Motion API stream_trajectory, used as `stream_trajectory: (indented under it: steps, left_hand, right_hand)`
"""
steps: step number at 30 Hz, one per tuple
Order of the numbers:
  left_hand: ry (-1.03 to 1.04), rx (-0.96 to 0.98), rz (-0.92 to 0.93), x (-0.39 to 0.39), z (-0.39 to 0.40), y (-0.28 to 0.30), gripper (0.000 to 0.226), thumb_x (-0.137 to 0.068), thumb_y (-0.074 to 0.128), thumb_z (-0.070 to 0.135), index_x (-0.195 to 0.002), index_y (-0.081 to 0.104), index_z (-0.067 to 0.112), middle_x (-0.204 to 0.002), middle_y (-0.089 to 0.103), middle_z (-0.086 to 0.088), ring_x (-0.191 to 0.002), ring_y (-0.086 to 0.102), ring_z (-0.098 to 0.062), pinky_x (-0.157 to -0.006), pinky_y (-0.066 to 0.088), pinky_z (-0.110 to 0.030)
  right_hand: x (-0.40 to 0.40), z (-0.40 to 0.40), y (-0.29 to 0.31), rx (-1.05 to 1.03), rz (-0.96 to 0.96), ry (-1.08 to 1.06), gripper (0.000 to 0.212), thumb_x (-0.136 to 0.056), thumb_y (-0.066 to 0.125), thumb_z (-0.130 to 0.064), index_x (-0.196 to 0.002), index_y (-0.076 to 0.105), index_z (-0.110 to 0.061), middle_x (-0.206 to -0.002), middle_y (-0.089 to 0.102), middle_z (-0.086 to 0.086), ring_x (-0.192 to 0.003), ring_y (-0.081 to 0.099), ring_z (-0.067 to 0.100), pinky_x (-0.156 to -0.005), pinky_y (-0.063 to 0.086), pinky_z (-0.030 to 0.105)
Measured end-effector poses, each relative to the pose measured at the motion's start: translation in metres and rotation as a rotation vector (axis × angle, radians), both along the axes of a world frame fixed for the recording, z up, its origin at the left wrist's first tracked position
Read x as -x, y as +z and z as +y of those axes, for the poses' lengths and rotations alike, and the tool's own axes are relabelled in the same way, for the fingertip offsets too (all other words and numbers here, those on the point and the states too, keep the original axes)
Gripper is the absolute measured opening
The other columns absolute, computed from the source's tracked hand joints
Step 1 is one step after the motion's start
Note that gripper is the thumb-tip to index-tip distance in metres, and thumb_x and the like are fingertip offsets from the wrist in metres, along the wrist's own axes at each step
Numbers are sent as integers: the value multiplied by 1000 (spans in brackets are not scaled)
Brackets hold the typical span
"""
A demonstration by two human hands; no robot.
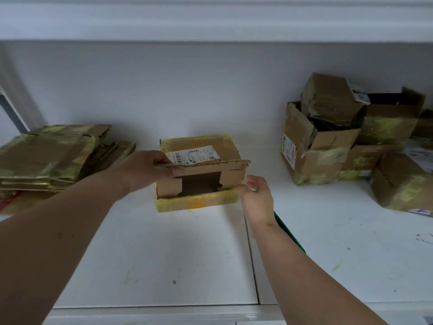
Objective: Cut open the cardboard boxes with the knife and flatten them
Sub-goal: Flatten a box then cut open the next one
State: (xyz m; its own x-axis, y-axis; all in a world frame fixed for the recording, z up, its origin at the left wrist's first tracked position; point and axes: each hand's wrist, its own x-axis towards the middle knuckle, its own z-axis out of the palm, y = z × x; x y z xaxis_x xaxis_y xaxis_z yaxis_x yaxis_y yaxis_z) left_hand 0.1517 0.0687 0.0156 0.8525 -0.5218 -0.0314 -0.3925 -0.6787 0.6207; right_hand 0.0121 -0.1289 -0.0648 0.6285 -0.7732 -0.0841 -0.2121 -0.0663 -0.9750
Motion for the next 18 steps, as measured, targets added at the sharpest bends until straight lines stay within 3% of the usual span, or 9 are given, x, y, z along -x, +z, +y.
stream_trajectory:
  steps: [2,6,9,14,18]
  left_hand:
    - [38,71,41,0,1,-3,18,-86,69,45,-89,66,27,-89,62,7,-86,57,-13,-65,40,-27]
    - [78,80,-4,2,0,-4,23,-89,63,48,-92,61,25,-91,61,1,-86,56,-17,-67,41,-30]
    - [128,65,-108,4,-4,-7,31,-88,61,54,-100,53,27,-92,58,7,-83,56,-15,-68,44,-31]
    - [116,8,-250,8,-6,-12,31,-92,54,52,-104,44,26,-87,49,12,-79,53,-14,-60,39,-26]
    - [111,29,-270,9,-5,-12,30,-93,54,51,-105,43,26,-91,52,7,-76,50,-9,-59,37,-23]
  right_hand:
    - [-7,3,-8,143,27,59,57,-88,69,-30,-139,46,-21,-135,53,0,-123,52,22,-97,44,32]
    - [-26,7,-7,234,58,68,92,-71,79,-48,-147,32,-23,-140,49,1,-128,50,26,-104,46,46]
    - [-39,11,-3,258,133,59,104,-71,81,-50,-150,19,-21,-145,40,4,-132,45,30,-107,41,53]
    - [-49,13,-6,432,260,-37,93,-75,78,-50,-141,23,-16,-135,44,8,-121,50,34,-99,43,50]
    - [-47,10,-9,433,173,-3,77,-76,71,-22,-139,27,-10,-129,45,12,-111,52,38,-87,46,40]
